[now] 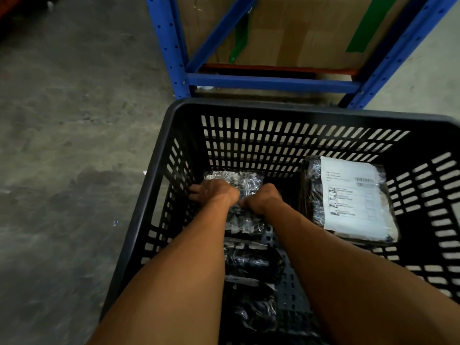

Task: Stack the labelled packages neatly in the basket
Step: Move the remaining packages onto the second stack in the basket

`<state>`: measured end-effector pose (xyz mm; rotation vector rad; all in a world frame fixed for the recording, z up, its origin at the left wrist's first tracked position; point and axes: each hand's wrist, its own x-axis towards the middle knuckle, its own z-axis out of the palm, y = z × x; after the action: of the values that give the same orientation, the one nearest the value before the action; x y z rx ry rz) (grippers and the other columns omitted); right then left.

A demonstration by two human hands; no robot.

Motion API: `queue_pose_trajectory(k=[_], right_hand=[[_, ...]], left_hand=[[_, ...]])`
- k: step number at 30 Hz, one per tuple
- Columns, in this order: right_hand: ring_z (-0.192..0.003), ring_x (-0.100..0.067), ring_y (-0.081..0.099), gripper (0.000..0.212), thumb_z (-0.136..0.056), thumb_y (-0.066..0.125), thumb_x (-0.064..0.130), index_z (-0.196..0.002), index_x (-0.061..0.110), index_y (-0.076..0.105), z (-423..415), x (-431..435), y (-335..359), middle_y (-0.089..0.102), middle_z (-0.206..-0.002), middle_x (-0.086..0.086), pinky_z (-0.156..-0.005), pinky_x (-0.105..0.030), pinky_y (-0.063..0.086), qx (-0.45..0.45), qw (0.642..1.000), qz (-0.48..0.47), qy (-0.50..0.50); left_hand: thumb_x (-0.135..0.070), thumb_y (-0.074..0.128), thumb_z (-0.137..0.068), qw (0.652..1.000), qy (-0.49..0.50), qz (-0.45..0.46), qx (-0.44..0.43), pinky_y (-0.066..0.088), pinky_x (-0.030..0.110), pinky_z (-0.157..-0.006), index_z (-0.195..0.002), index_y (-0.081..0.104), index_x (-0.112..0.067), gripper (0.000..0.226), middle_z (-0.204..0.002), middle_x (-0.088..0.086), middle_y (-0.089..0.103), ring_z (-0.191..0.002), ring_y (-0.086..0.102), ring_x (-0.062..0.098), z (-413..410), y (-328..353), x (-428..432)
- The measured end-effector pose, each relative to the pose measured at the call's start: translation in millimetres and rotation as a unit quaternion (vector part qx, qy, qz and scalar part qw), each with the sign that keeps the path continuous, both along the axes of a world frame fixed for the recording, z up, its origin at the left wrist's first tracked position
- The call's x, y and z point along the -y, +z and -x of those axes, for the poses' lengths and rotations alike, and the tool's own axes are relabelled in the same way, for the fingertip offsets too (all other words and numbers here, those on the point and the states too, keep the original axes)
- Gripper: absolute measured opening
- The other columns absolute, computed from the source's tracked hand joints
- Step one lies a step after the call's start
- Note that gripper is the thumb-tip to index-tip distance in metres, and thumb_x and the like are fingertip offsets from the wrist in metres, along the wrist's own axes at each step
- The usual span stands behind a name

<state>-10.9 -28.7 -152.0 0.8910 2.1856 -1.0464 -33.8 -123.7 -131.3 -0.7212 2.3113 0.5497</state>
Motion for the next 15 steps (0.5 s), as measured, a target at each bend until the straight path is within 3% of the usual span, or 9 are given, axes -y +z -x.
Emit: queue_pose_trajectory(k=[2, 3, 5, 6, 7, 8, 10, 12, 15], right_hand=[[-0.074, -0.021, 0.063, 0.055, -0.076, 0.082, 0.019, -0.118, -0.005, 0.056, -3, -3, 0, 0.066, -0.089, -0.012, -0.063, -0.030, 0.054, 0.005, 0.999, 0.024, -0.028], [-0.075, -0.021, 0.062, 0.060, -0.076, 0.082, 0.018, -0.122, -0.005, 0.051, -5, -6, 1, 0.067, -0.093, -0.014, -0.061, -0.029, 0.053, 0.007, 0.998, 0.042, -0.043], [-0.093, -0.025, 0.060, 0.081, -0.074, 0.083, 0.019, -0.137, -0.003, 0.038, -10, -9, 7, 0.064, -0.118, -0.020, -0.077, -0.030, 0.053, 0.002, 0.993, 0.089, -0.074], [-0.102, -0.026, 0.059, 0.093, -0.071, 0.084, 0.020, -0.143, 0.000, 0.030, -11, -11, 12, 0.060, -0.126, -0.022, -0.089, -0.032, 0.050, -0.003, 0.991, 0.105, -0.082], [-0.108, -0.028, 0.060, 0.101, -0.068, 0.086, 0.021, -0.146, 0.002, 0.025, -13, -13, 18, 0.060, -0.127, -0.022, -0.095, -0.036, 0.050, -0.013, 0.990, 0.112, -0.083], [-0.105, -0.030, 0.064, 0.103, -0.065, 0.087, 0.020, -0.146, 0.002, 0.024, -14, -14, 26, 0.063, -0.120, -0.022, -0.092, -0.038, 0.053, -0.022, 0.990, 0.115, -0.081], [-0.086, -0.026, 0.068, 0.087, -0.064, 0.088, 0.017, -0.135, -0.003, 0.041, -15, -18, 51, 0.070, -0.106, -0.019, -0.075, -0.036, 0.057, -0.045, 0.988, 0.131, -0.070], [-0.077, -0.024, 0.067, 0.063, -0.064, 0.088, 0.017, -0.116, 0.000, 0.058, -15, -23, 80, 0.072, -0.104, -0.016, -0.069, -0.033, 0.056, -0.066, 0.987, 0.140, -0.041], [-0.091, -0.029, 0.064, 0.065, -0.056, 0.092, 0.022, -0.104, 0.007, 0.050, -14, -31, 124, 0.065, -0.101, -0.011, -0.087, -0.043, 0.055, -0.105, 0.987, 0.126, 0.003]], left_hand=[[-0.030, 0.063, -0.077, 0.999, -0.001, -0.036, -0.006, 0.045, 0.038, -0.099, -0.143, 0.035, 0.001, 0.079, -0.149, 0.016, 0.032, -0.127, 0.041, 0.035, 1, -2, 1], [-0.029, 0.062, -0.075, 0.997, 0.005, -0.070, -0.017, 0.051, 0.032, -0.084, -0.142, 0.035, 0.002, 0.079, -0.140, 0.014, 0.042, -0.111, 0.052, 0.029, 1, -2, 2], [-0.025, 0.061, -0.083, 0.992, 0.027, -0.122, -0.032, 0.041, 0.022, -0.052, -0.142, 0.033, 0.000, 0.069, -0.106, 0.006, 0.052, -0.073, 0.052, 0.016, -3, 6, 3], [-0.028, 0.060, -0.086, 0.990, 0.036, -0.128, -0.047, 0.036, 0.023, -0.048, -0.141, 0.034, -0.002, 0.066, -0.094, 0.004, 0.051, -0.065, 0.048, 0.014, -3, 8, 4], [-0.037, 0.058, -0.089, 0.986, 0.057, -0.144, -0.067, 0.034, 0.025, -0.049, -0.143, 0.032, -0.004, 0.069, -0.090, 0.004, 0.049, -0.064, 0.046, 0.015, -4, 13, 6], [-0.046, 0.054, -0.090, 0.980, 0.083, -0.165, -0.071, 0.038, 0.027, -0.054, -0.146, 0.028, -0.005, 0.074, -0.094, 0.007, 0.050, -0.067, 0.048, 0.019, -5, 26, 4], [-0.063, 0.041, -0.091, 0.970, 0.125, -0.193, -0.079, 0.045, 0.037, -0.087, -0.152, 0.022, -0.009, 0.084, -0.129, 0.016, 0.049, -0.105, 0.056, 0.033, -6, 45, 2], [-0.075, 0.027, -0.085, 0.970, 0.120, -0.195, -0.085, 0.029, 0.046, -0.111, -0.154, 0.025, -0.014, 0.092, -0.155, 0.016, 0.032, -0.137, 0.038, 0.036, -9, 63, 1], [-0.081, 0.012, -0.078, 0.953, 0.155, -0.238, -0.105, 0.028, 0.054, -0.113, -0.151, 0.036, -0.020, 0.097, -0.153, 0.019, 0.036, -0.136, 0.040, 0.038, -11, 86, -1]])
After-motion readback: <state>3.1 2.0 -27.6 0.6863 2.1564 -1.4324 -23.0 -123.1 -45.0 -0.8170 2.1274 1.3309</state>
